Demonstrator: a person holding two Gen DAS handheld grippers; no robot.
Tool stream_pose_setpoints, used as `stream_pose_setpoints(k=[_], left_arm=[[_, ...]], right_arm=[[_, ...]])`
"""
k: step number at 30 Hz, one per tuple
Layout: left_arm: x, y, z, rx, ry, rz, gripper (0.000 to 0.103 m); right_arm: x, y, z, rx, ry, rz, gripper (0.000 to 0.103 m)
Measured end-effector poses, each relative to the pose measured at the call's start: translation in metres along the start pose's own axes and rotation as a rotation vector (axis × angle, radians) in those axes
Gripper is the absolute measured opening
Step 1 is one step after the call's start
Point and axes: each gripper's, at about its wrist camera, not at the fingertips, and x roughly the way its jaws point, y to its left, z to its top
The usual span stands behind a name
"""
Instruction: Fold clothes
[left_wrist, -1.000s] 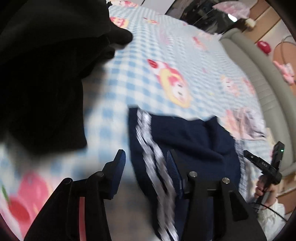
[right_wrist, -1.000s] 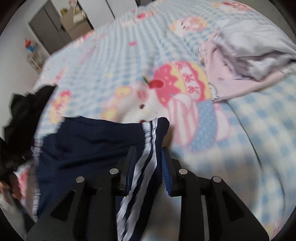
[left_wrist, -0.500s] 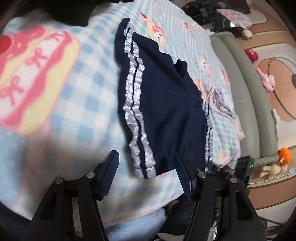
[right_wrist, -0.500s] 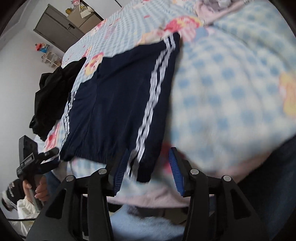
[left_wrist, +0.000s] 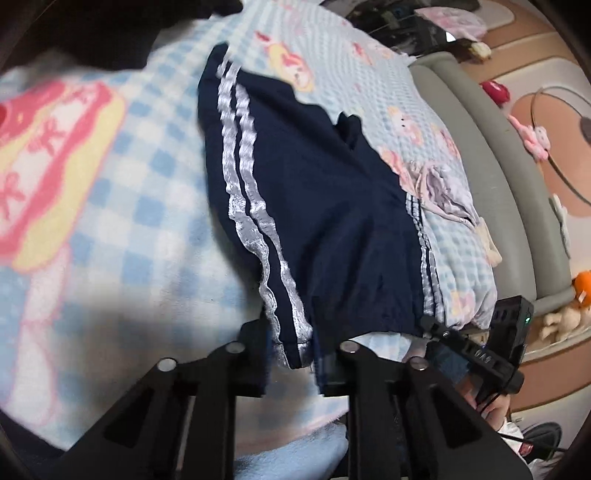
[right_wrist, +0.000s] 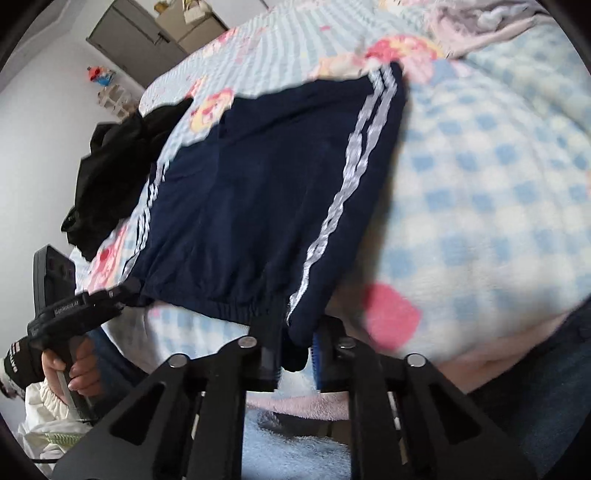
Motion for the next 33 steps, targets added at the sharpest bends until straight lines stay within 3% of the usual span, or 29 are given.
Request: stream_pose_setpoints(k=[7, 10, 13, 15, 17, 19, 26, 33], left_arm=[[-0.024, -0.020, -0.005, 0.091, 0.006, 0.013, 0.015], [-0.017, -0.007, -0.007, 0.083, 0.051, 0.034, 0.015], [-0.004, 0.006, -0.011, 0.051, 0.101, 0.069, 0.015], [-0.002, 0.011, -0.012, 0.043, 0.120, 0.090, 0.019], [-0.003, 0.017, -0.011, 0.021, 0.127, 0.097, 0.033], [-0.011, 0.022, -0.006, 0.012, 0.100, 0.099, 0.035], [-0.036, 0.018, 0.030, 0.103, 0.003, 0.153, 0.035], [0.015, -0.044, 0.095, 0.282, -0.011, 0.114, 0.035]], right_arm=[[-0.042, 0.017, -0.006, -0.023, -0.057, 0.064, 0.009], [-0.034, 0.015, -0.008, -0.021, -0.030, 0.043, 0.009], [-0.010, 0.001, -0.016, 0.032, 0.053, 0.020, 0.010], [-0.003, -0.004, -0.019, 0.051, 0.081, 0.011, 0.015], [-0.002, -0.007, -0.019, 0.064, 0.090, -0.004, 0.025], [-0.009, -0.009, -0.015, 0.068, 0.064, -0.025, 0.030], [-0.042, -0.018, 0.008, 0.033, -0.040, -0.099, 0.033], [-0.023, 0.025, 0.079, -0.205, -0.063, -0.124, 0.033]])
